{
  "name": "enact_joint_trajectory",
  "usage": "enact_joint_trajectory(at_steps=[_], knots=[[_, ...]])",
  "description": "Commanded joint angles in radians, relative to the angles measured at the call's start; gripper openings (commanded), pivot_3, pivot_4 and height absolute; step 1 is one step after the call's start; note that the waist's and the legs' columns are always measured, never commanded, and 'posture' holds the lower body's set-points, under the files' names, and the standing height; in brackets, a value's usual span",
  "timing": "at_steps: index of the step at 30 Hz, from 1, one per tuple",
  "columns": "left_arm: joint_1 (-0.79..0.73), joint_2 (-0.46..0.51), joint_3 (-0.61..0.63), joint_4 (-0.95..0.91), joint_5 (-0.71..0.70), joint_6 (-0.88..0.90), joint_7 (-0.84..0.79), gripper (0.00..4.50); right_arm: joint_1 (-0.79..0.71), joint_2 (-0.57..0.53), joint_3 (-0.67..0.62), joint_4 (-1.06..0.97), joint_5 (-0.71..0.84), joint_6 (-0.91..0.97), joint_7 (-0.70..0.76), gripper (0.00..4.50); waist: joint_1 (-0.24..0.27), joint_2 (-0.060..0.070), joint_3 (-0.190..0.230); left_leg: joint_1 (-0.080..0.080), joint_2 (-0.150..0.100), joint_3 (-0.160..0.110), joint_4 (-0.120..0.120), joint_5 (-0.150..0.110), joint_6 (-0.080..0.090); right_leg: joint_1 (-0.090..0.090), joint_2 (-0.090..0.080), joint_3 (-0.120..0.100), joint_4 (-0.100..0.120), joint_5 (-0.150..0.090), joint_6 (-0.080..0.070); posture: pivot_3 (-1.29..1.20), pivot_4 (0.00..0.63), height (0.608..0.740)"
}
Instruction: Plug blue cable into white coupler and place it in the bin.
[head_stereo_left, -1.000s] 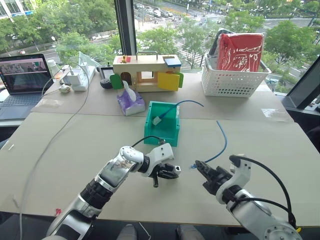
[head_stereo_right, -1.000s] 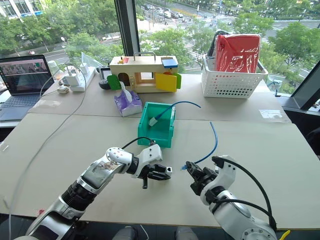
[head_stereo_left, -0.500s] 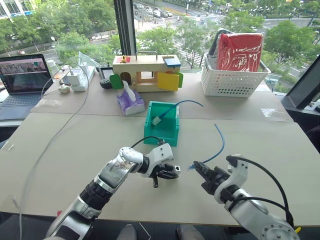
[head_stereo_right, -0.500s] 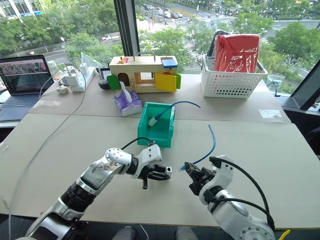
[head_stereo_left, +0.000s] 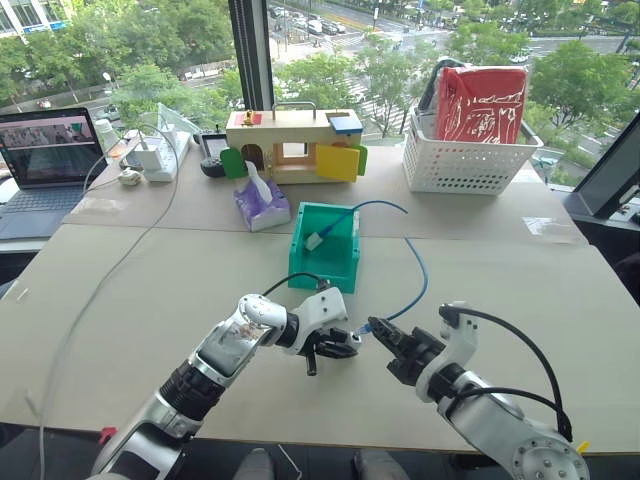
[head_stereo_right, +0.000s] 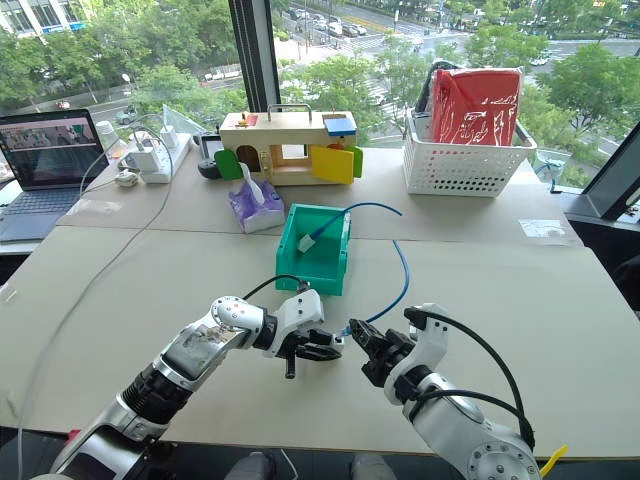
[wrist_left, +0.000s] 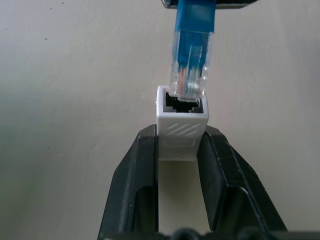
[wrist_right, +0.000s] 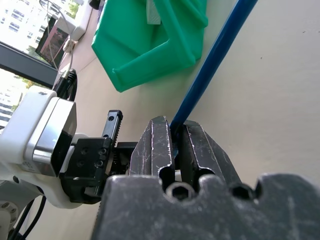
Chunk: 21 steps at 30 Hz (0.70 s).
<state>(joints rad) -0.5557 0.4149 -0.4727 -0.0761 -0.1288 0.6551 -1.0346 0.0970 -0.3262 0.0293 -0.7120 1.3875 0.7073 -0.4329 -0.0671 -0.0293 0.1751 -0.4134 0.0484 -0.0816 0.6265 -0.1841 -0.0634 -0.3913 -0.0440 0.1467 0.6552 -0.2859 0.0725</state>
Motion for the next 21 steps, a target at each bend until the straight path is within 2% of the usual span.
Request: enact_joint_trajectory(at_steps=[1, 21], knots=[[0.02, 0.004, -0.027, 0.002, 0.005, 0.012, 0.001, 0.62, 0.007, 0.002, 0.01, -0.028, 0.029, -0.008, 0.002, 0.0, 0.0, 0.0, 0.0, 0.0, 0.0, 0.0, 0.0, 0.0, 0.0, 0.0, 0.0, 0.0, 0.0, 0.0, 0.0, 0.0, 0.15, 0.74], [0.024, 0.008, -0.018, -0.01, 0.004, 0.016, 0.018, 0.62, 0.012, 0.017, -0.004, 0.016, -0.015, -0.028, 0.01, 0.0, -0.001, 0.0, 0.0, 0.0, 0.0, 0.0, 0.0, 0.0, 0.0, 0.0, 0.0, 0.0, 0.0, 0.0, 0.0, 0.0, 0.15, 0.74]])
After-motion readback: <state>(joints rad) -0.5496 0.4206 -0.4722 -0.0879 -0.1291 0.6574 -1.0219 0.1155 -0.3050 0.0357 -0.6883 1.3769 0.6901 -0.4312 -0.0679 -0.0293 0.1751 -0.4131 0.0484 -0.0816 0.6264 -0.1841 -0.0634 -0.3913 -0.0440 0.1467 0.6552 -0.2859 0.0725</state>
